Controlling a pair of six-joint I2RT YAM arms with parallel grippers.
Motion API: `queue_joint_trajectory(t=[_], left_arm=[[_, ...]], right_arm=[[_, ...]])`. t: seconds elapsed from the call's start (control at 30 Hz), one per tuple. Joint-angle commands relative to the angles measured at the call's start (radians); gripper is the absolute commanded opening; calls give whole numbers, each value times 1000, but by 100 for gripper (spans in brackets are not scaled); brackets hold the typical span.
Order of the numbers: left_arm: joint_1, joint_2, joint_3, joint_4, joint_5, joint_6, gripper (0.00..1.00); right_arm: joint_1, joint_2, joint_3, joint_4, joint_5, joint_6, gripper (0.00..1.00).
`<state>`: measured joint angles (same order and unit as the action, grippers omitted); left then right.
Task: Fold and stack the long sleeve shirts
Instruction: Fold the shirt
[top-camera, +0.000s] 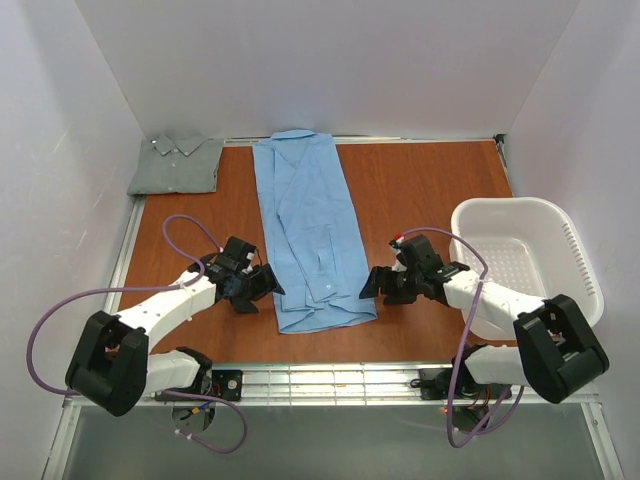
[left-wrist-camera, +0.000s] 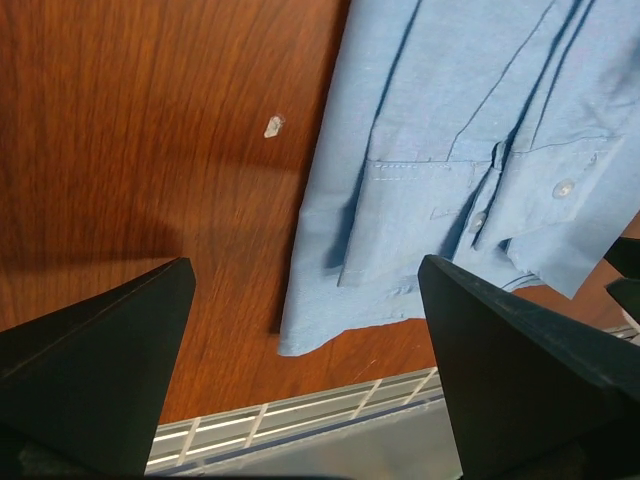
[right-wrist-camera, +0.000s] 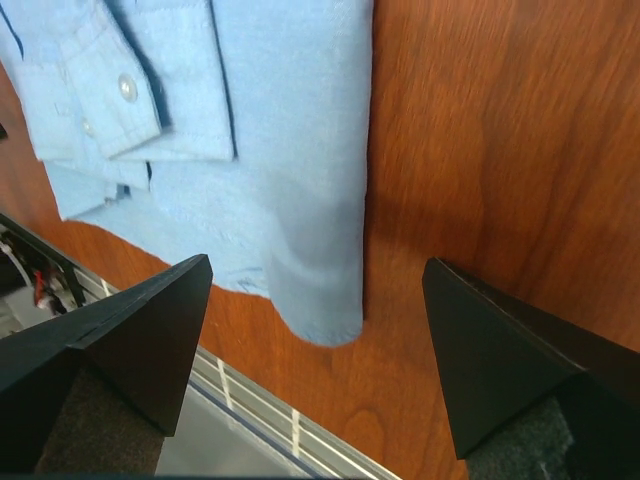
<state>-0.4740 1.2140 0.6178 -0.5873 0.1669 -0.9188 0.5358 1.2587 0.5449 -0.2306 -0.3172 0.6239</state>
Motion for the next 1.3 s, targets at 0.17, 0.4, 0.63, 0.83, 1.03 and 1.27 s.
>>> queue_joint_trajectory(t=[0.17,0.4,0.63,0.83,1.03,1.27], left_arm=[[-29,30,-52,70,45,-60,79],[-51,110,-62,92,65,-63,71],[-61,156,-62,96,65,-69,54],[-61,165,-67,101,62,-71,37],[-63,174,-66,110,72,-63,18],[-63,168,-55,115,75,-58,2]], right_arm=[[30,120,6,189,-34,89,77],[81,200,36,194,3,102,75],[101,257,53,186,29,122,71],[135,317,76,168,44,132,71],[151,355,101,149,50,134,60],[158,380,112,145,40,129,43]])
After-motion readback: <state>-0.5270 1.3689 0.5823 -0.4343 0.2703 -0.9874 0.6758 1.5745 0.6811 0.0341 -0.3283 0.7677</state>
